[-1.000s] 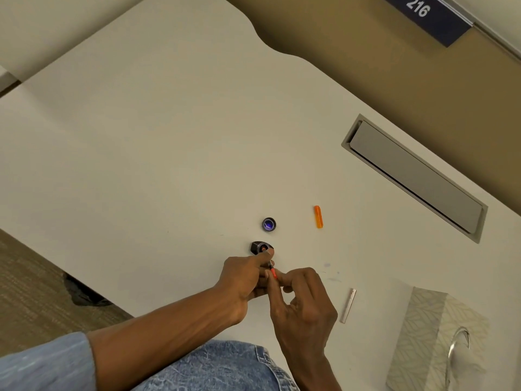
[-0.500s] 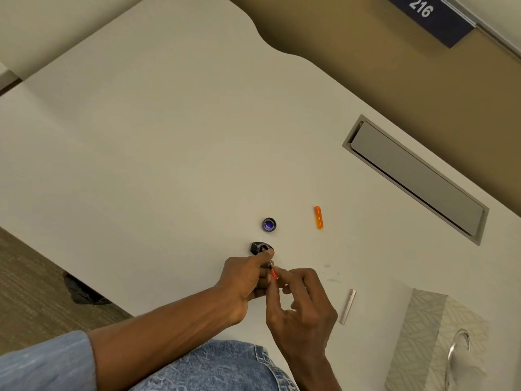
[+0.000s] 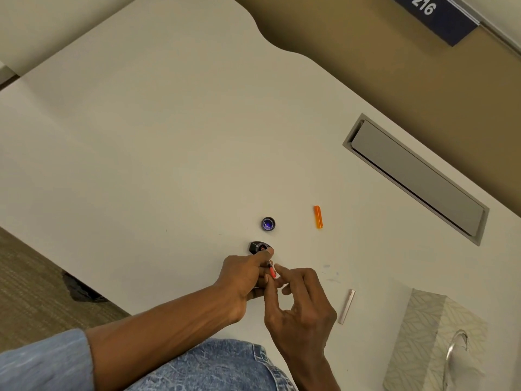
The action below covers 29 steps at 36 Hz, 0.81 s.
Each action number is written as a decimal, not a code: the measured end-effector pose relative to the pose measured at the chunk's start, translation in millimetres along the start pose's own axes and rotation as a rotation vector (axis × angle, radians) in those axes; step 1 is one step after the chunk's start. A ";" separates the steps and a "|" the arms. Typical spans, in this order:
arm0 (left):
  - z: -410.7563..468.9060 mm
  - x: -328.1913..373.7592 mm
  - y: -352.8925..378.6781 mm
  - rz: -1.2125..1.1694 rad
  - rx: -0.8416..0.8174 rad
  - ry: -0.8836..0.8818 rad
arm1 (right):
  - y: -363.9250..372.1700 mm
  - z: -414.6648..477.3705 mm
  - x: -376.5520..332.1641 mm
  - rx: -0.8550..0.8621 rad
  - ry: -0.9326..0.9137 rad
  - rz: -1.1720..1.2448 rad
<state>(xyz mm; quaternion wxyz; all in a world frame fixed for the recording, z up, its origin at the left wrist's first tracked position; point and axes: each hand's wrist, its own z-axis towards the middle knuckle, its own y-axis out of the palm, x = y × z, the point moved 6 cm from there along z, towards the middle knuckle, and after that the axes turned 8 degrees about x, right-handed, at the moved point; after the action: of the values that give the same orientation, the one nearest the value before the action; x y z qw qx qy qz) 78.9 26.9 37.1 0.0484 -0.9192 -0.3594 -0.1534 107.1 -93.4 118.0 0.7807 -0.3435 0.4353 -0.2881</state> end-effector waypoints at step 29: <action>-1.9 2.2 1.7 0.008 -0.008 0.017 | 4.1 -0.4 4.3 -0.027 -0.006 0.006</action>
<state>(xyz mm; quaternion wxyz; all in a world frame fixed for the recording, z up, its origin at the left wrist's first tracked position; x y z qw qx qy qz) 81.1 26.6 39.7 0.0485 -0.9196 -0.3546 -0.1623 109.4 -94.3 112.5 0.7781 -0.3538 0.4377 -0.2789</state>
